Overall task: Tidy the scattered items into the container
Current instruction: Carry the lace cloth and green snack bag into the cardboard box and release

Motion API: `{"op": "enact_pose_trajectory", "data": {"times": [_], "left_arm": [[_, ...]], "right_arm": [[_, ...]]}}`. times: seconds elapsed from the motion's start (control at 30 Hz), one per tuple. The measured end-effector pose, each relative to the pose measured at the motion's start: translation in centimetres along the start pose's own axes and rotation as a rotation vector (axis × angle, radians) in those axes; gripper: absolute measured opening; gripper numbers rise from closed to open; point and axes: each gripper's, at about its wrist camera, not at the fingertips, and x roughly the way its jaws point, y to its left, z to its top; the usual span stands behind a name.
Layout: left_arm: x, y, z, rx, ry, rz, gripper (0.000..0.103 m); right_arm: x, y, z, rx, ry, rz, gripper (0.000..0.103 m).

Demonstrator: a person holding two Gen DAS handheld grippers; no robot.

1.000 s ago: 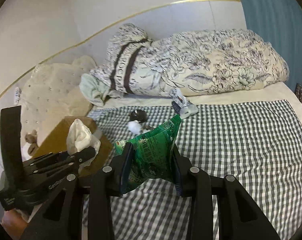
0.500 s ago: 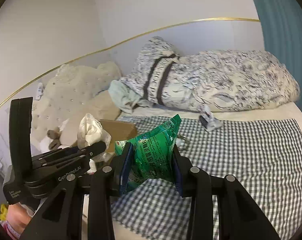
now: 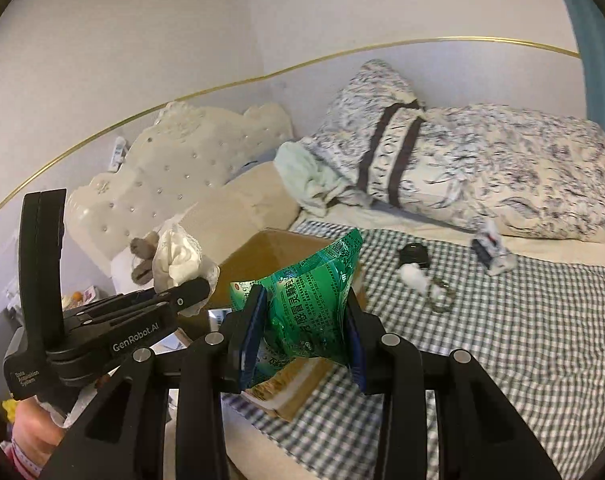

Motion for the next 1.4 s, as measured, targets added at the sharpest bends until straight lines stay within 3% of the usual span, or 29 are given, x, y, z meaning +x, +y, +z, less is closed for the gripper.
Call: {"op": "enact_pose_trajectory", "data": {"times": [0.33, 0.57, 0.7, 0.73, 0.77, 0.83, 0.87, 0.9, 0.97, 1.1, 1.4], "left_arm": [[6.3, 5.7, 0.7, -0.065, 0.103, 0.041, 0.025], [10.8, 6.6, 0.1, -0.059, 0.18, 0.047, 0.025], [11.8, 6.7, 0.0, -0.046, 0.184, 0.034, 0.026], [11.9, 6.5, 0.0, -0.036, 0.182, 0.033, 0.037], [12.0, 6.3, 0.0, -0.025, 0.18, 0.032, 0.062], [12.0, 6.0, 0.0, -0.017, 0.165, 0.035, 0.091], [11.7, 5.9, 0.0, -0.018, 0.148, 0.036, 0.092], [11.5, 5.7, 0.0, -0.014, 0.137, 0.029, 0.093], [11.5, 5.2, 0.1, 0.008, 0.148, 0.024, 0.097], [11.1, 3.9, -0.1, 0.055, 0.147, 0.052, 0.097], [9.2, 0.2, -0.1, 0.079, 0.126, 0.024, 0.101]], "right_arm": [[10.5, 2.2, 1.3, -0.011, 0.108, 0.046, 0.037], [16.1, 1.4, 0.6, 0.025, 0.178, 0.045, 0.037], [18.0, 0.5, 0.5, 0.038, 0.198, 0.037, 0.037], [18.3, 0.3, 0.5, 0.044, 0.202, 0.037, 0.037], [18.4, 0.2, 0.6, 0.052, 0.203, 0.042, 0.038], [18.2, 0.0, 0.7, 0.069, 0.185, 0.05, 0.038], [18.0, -0.1, 0.9, 0.076, 0.17, 0.058, 0.046], [17.6, -0.2, 1.0, 0.085, 0.15, 0.064, 0.063], [17.0, -0.4, 1.3, 0.102, 0.115, 0.054, 0.075], [14.9, -1.4, 1.6, 0.13, 0.054, 0.047, 0.075], [8.3, -8.2, 1.4, 0.133, -0.031, -0.143, 0.075]]}}
